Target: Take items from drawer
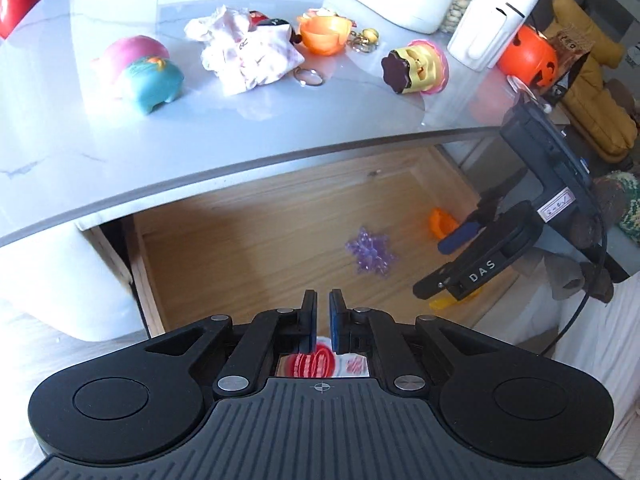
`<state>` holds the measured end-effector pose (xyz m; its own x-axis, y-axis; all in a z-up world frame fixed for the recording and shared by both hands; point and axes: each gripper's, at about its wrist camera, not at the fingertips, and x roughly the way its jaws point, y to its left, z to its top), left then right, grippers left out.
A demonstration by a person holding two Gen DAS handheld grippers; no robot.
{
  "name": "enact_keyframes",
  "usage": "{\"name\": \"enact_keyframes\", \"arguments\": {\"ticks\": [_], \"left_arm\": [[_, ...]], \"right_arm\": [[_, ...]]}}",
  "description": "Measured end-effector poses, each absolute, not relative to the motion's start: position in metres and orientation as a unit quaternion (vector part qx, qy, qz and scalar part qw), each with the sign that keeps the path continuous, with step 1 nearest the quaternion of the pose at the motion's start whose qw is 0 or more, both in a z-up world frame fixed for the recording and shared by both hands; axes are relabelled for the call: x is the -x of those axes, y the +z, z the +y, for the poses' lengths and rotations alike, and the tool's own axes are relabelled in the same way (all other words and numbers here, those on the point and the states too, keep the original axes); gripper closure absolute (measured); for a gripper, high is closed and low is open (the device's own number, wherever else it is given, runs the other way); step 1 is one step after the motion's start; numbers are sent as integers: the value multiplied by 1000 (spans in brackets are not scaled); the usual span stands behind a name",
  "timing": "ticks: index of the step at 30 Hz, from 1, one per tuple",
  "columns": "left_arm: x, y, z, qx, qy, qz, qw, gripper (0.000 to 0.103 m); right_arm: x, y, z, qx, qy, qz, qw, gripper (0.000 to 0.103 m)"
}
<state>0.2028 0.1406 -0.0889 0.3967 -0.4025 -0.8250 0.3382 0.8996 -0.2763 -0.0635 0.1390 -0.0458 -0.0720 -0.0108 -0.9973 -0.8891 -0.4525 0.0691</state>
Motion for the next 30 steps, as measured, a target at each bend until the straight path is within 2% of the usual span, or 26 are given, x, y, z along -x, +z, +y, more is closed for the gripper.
{"name": "enact_keyframes", "arguments": {"ticks": [5,8,12,15,18,19,21,26,30], "left_arm": [[-212,-108,155,77,-185,529,825,95],[-216,-116,154,72,-183,540,819,93],[-207,-110,116,-71,-249,492,831,90],[-202,-112,81,-162,-317,473,806,89],[-210,-129,46,-226,-386,500,741,88],[-215,-135,36,-240,-400,512,721,92],[-230,-147,23,-259,-415,533,690,88],[-259,-168,4,-270,-445,589,618,88],[-248,-186,-16,-349,-445,602,564,88]], "right_arm": [[63,-39,140,579,611,415,345,32],[78,-33,135,583,634,390,327,32],[81,-28,129,584,647,375,315,32],[68,-19,123,583,658,348,325,32],[46,-9,117,571,672,315,350,27],[37,-5,117,562,675,317,356,26],[15,0,117,538,678,337,370,25],[-34,2,124,485,671,389,404,23],[-53,10,129,450,679,414,407,21]]}}
